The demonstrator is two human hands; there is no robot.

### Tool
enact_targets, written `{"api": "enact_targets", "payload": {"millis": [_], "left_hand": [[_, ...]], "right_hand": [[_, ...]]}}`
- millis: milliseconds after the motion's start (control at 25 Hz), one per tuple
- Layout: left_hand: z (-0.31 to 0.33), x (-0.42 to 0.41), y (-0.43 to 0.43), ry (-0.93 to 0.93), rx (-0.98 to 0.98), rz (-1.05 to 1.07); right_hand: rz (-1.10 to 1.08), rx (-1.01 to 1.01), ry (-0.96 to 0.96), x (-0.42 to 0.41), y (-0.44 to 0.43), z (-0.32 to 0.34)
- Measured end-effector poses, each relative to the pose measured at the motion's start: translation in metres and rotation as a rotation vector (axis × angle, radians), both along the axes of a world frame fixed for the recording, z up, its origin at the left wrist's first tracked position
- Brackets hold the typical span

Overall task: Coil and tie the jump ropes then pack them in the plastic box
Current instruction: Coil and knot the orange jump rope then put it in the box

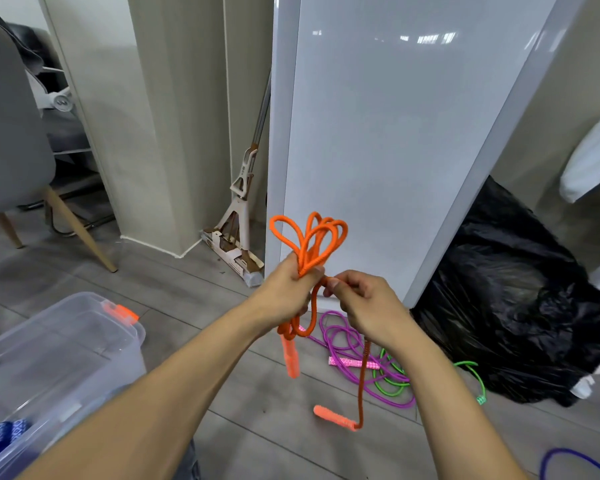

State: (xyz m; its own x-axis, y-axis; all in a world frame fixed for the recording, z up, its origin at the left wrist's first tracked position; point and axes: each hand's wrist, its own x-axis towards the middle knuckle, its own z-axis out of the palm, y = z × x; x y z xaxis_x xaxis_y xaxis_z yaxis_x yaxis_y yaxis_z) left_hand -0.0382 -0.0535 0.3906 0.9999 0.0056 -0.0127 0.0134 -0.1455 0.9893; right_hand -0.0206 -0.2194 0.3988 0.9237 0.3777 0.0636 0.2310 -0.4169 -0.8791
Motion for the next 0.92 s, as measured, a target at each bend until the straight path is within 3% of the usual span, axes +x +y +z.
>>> {"api": "enact_targets", "payload": {"millis": [320, 520, 640, 800, 920], "left_hand": [[0.003, -0.002, 0.009, 0.005, 0.224, -0.19], [0.006, -0.001, 0.013, -0.001, 0.359, -0.188], [0.0, 0.003, 0.016, 0.006, 0.186, -0.046], [-0.011, 0.019, 0.024, -0.028, -0.058, 0.37], [-0.011, 0.026, 0.035, -0.021, -0.26, 0.671]], "right_hand": [[-0.12, -0.02, -0.038, 0.001, -0.001, 0.0], [-0.145, -0.011, 0.013, 0.0, -0.002, 0.001], [-0.147, 0.045, 0.07, 0.006, -0.006, -0.003], [-0.153, 0.064, 0.108, 0.01, -0.012, -0.005], [-0.148, -0.036, 0.147, 0.01, -0.018, -0.006]]}}
